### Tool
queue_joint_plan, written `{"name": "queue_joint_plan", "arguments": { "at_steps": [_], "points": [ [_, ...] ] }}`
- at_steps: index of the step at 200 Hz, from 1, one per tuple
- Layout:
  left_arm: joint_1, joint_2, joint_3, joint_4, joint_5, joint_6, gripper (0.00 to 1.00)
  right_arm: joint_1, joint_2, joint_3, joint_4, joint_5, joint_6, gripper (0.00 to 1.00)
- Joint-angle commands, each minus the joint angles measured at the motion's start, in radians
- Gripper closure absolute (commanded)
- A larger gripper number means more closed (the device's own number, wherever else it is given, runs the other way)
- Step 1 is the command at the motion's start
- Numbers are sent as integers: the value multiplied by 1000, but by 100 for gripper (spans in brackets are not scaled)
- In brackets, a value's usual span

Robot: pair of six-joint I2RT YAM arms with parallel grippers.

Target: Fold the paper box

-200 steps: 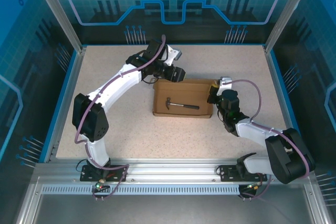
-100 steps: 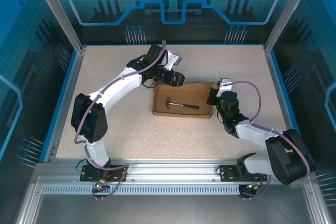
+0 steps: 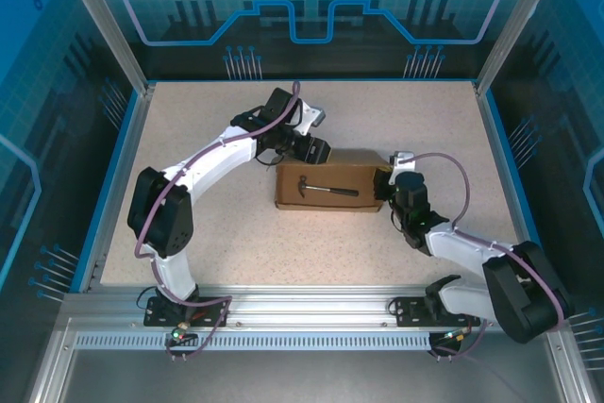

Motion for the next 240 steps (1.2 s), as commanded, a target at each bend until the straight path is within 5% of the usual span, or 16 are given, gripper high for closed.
{"name": "queue_joint_plan", "arguments": {
  "at_steps": [1,66,126,186,240],
  "points": [
    [-6,-19,-18,-6,-5,-9,39,18,-48,-12,-68,9,21,77],
    [-7,-13,-24,0,-16,-13,39,51,-282,-28,-385,-9,61,55],
    [-11,-16,-37,18,-21,-23,39,95,-519,117,-798,-39,50,48],
    [-16,-21,-68,46,-28,-29,40,75,-399,360,-917,-95,-6,44],
    [-17,-29,-89,63,-29,-35,40,-108,-111,513,-911,-340,-25,43]
  ]
}}
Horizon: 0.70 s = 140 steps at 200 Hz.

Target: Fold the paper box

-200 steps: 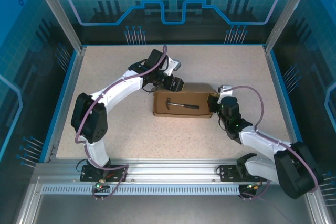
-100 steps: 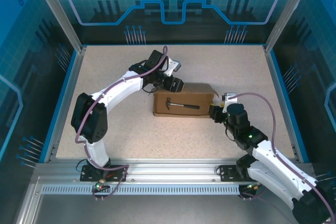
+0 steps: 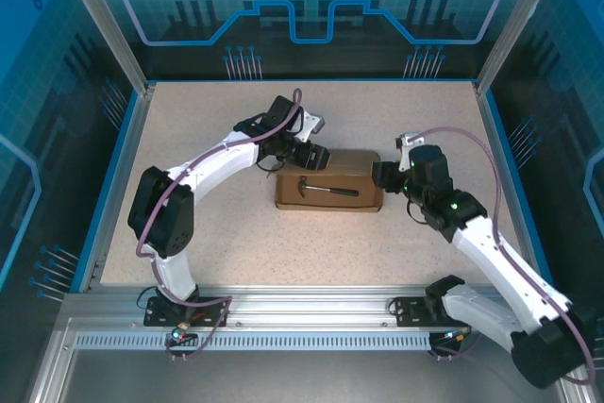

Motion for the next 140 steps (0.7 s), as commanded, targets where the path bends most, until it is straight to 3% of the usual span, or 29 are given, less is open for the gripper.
{"name": "queue_joint_plan", "arguments": {
  "at_steps": [1,50,140],
  "points": [
    [-7,-27,-16,14,-10,-10,40,-76,110,65,-30,-156,-25,43],
    [-7,-31,-34,34,-7,-20,40,-160,271,125,-20,-262,-59,44],
    [-16,-38,-89,78,-16,-45,40,-195,315,76,19,-318,-62,46]
  ]
}}
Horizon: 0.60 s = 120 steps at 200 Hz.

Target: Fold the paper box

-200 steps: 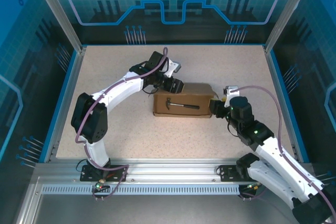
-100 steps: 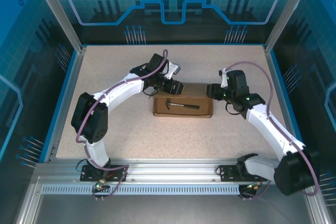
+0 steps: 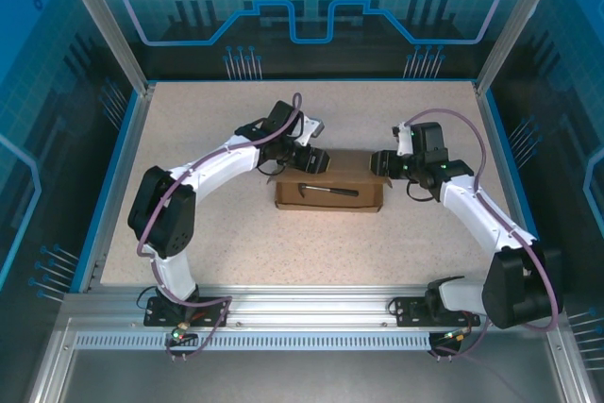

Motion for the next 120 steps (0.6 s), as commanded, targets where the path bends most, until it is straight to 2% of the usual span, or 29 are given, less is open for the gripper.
{"name": "queue_joint_plan", "arguments": {
  "at_steps": [1,120],
  "points": [
    [-10,-37,-29,18,-15,-19,40,-16,17,-15,16,-31,-13,46],
    [-21,-54,-94,72,-36,-43,40,-18,69,-82,42,-8,11,54]
  ]
}}
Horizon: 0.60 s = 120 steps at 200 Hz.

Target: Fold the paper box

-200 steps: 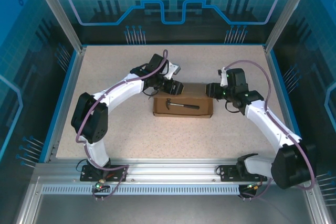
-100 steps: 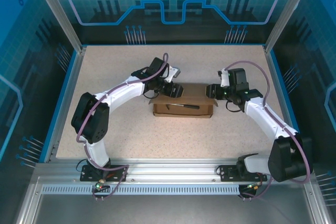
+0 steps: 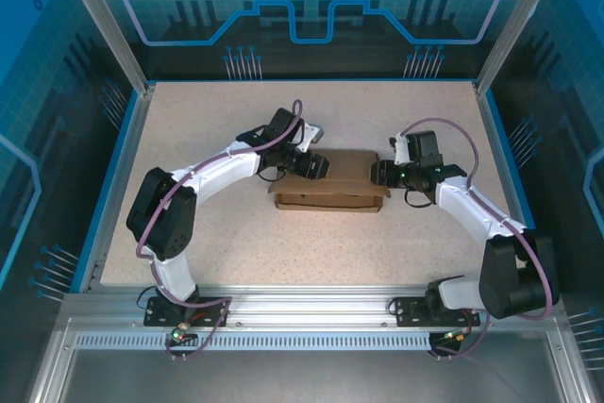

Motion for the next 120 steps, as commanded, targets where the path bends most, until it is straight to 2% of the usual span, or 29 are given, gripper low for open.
{"name": "queue_joint_plan", "arguments": {
  "at_steps": [1,120],
  "points": [
    [-8,-39,-29,19,-16,-17,40,-12,18,-15,7,15,9,54],
    [-29,15,-147,124,-22,-76,41,-12,112,-82,70,37,64,60]
  ]
}}
